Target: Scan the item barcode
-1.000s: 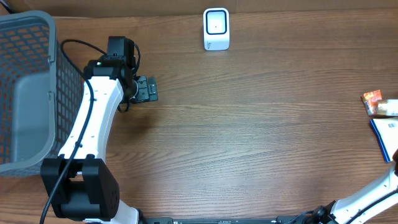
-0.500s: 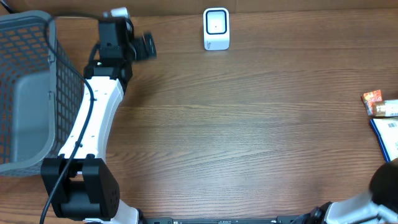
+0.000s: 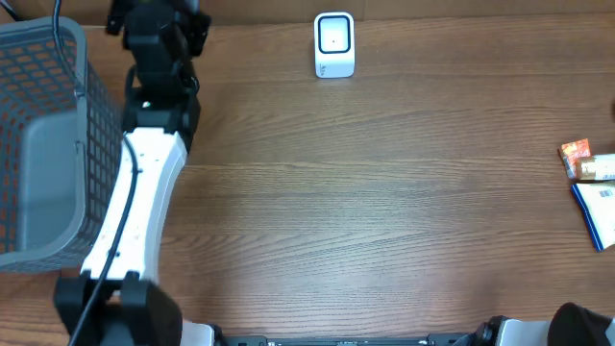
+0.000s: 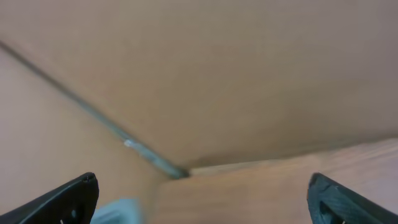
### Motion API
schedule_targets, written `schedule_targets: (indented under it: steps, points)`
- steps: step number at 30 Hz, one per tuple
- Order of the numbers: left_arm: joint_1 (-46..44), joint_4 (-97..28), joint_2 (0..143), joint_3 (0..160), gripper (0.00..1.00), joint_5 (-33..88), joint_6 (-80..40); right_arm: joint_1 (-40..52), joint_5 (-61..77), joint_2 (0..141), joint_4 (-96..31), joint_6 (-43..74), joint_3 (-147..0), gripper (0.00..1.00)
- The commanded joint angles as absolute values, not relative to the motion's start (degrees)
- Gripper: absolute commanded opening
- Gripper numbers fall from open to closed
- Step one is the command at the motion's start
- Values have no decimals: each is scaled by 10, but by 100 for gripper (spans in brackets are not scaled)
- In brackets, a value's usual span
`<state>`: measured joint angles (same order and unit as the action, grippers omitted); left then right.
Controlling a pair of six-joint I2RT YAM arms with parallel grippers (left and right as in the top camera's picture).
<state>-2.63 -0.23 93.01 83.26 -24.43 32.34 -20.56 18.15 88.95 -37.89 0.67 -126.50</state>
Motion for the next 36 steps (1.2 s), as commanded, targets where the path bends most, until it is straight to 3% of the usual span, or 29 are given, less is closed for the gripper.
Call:
schedule_targets:
  steps: [1, 8, 20, 27, 36]
  points:
    - [-29, -86, 868, 834, 100, -285, 378, -166, 196, 876, -379, -108, -1210, 100]
    - [-7, -197, 735, 801, 100, -142, 331, -129, 127, 774, -322, -140, -1014, 100]
    - [92, -138, 507, 627, 100, 24, 294, -126, 119, 413, -117, -139, -577, 100]
    - [110, -77, 482, 590, 100, 45, 296, -126, 147, 232, -184, -133, -506, 100]
    - [105, -105, 361, 588, 100, 117, 261, -85, 161, 112, -202, -133, -506, 100]
